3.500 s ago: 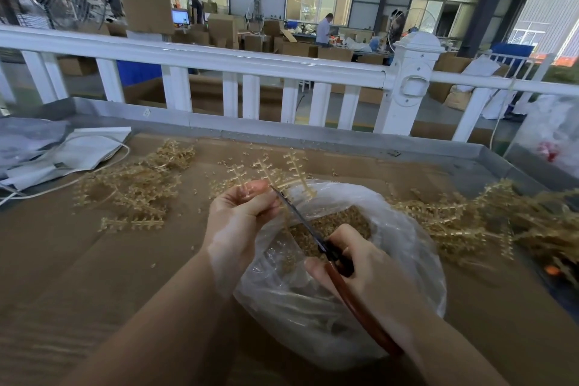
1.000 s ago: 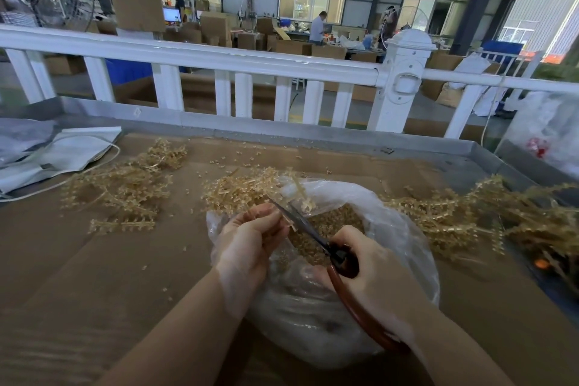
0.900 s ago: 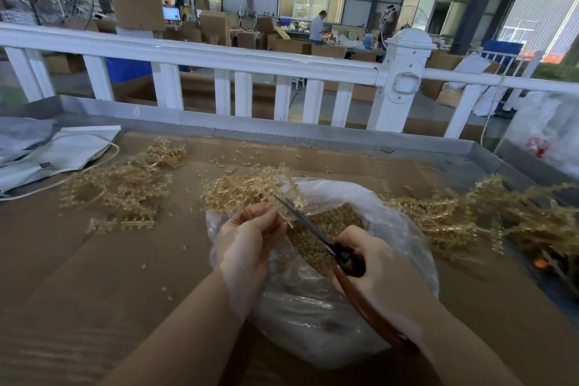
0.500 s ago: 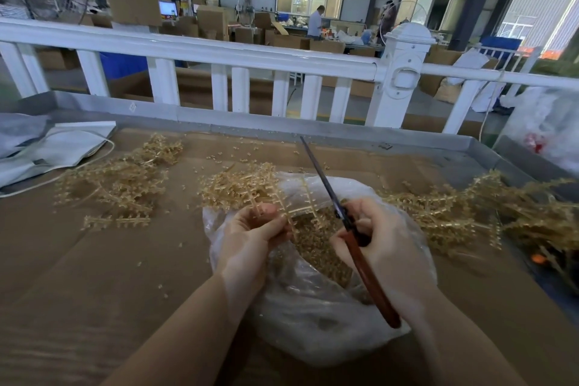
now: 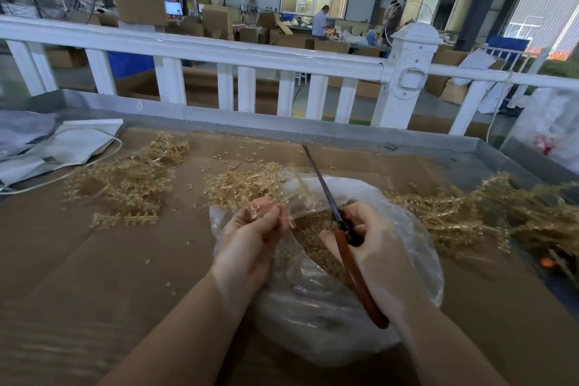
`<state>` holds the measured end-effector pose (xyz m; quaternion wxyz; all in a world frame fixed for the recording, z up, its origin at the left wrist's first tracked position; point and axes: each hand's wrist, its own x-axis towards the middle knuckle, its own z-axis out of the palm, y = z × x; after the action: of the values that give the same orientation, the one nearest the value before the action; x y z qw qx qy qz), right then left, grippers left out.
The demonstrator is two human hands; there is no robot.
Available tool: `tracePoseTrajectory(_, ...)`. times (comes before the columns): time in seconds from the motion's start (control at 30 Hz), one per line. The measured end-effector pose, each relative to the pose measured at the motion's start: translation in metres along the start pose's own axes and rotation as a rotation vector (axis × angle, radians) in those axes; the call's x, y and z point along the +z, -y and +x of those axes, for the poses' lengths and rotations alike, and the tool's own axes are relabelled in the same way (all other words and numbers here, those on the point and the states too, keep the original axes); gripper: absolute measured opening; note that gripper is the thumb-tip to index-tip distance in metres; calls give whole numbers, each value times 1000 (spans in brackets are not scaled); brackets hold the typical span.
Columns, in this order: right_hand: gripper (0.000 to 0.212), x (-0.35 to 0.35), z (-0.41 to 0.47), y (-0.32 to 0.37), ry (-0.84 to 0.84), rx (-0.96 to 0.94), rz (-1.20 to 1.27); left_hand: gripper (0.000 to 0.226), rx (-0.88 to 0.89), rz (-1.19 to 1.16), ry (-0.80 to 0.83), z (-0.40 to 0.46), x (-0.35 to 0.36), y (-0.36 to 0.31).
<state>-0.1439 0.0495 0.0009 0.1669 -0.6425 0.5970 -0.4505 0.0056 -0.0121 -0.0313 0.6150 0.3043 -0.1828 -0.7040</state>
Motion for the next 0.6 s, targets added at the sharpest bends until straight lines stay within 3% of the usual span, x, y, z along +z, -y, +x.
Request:
tracePoseTrajectory(0.2,20,-13,-6,0,100,32,-287,15,-63,-243,-69,1,4,-10)
tracePoseTrajectory(0.4,11,-18,-7,0,279,36,-345,18,-25,-192,-94,2,5,-6)
tracePoseTrajectory(0.6,10,-18,-10,2,261,-48,-402,18,5,-98,-126,2,3,-3)
